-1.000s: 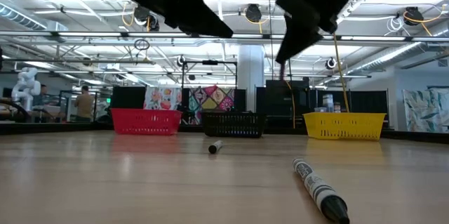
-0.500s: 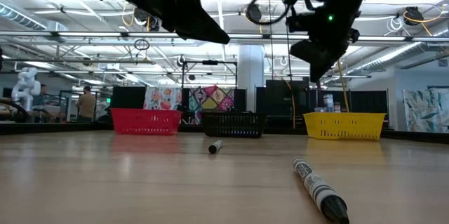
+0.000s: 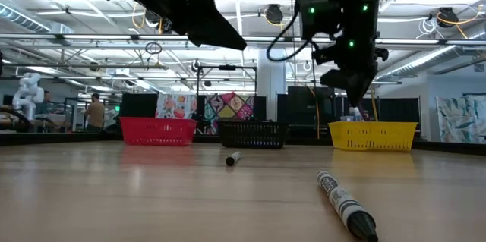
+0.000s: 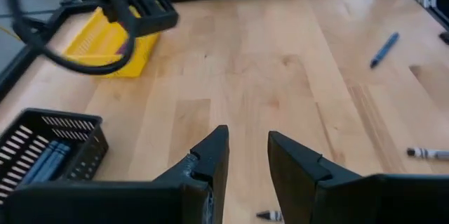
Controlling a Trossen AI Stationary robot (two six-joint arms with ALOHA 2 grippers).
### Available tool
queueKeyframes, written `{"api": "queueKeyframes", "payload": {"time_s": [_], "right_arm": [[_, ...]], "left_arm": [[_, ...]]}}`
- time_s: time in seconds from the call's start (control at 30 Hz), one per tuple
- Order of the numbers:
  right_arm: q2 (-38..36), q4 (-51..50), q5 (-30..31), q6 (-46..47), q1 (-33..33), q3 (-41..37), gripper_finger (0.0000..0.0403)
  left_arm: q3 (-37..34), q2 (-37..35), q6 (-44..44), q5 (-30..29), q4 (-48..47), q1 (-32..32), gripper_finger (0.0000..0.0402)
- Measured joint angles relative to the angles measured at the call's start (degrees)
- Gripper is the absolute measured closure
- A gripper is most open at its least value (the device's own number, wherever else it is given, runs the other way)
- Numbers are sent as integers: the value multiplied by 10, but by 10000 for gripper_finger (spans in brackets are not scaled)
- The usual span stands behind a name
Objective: Sort crayons
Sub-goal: Put the violet crayon into the yellow bin
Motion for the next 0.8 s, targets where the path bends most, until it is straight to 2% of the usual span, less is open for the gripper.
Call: {"api": "queueKeyframes", "payload": {"time_s": [0.43, 0.8], "right_arm": [[80, -33, -14, -55, -52, 0, 396], [97, -31, -14, -83, -54, 0, 330]], "left_arm": [[0, 0, -46, 2, -19, -2, 297], [0, 0, -103, 2, -47, -2, 297]]}}
